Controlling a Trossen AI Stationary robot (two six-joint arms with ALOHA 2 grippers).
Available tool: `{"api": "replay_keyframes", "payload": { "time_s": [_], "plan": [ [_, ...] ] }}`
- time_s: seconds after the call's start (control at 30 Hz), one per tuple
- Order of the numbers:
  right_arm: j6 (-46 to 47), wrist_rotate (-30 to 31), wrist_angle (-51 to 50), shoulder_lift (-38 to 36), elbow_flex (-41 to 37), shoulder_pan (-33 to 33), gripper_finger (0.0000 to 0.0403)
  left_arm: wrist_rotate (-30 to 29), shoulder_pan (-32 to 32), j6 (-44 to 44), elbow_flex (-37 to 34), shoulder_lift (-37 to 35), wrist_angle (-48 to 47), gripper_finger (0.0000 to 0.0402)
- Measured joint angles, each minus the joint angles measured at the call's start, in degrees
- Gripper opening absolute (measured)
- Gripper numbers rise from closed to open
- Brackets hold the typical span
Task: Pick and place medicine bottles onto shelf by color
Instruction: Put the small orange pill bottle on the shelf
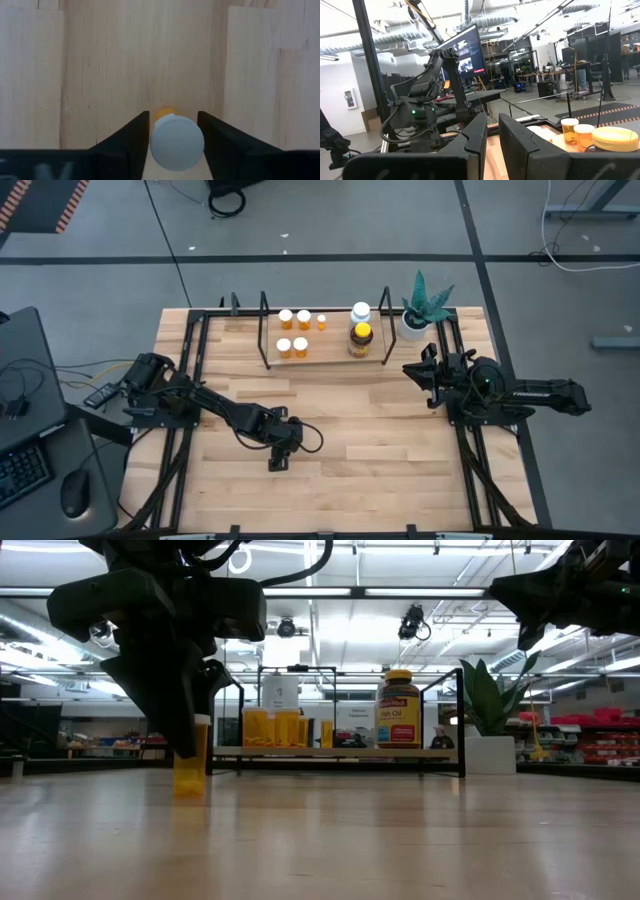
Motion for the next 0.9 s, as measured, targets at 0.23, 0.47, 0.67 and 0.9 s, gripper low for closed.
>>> {"api": "replay_keyframes", "payload": {
  "time_s": [0.23,0.47,0.67,0.9],
  "plan": [
    [0.0,0.0,0.0,0.0,0.0,0.0,0.0057,0.0,0.9,0.0,0.0,0.0,0.0,0.0113],
    [0.0,0.0,0.0,0.0,0.0,0.0,0.0057,0.0,4.0,1.8,0.7,0.0,-0.2,0.0118],
    [0.0,0.0,0.0,0.0,0.0,0.0,0.0057,0.0,9.1,7.8,6.8,0.0,-1.0,0.0131],
    [0.0,0.0,0.0,0.0,0.0,0.0,0.0057,0.0,17.0,17.0,16.5,0.0,-1.5,0.0108]
  ]
}}
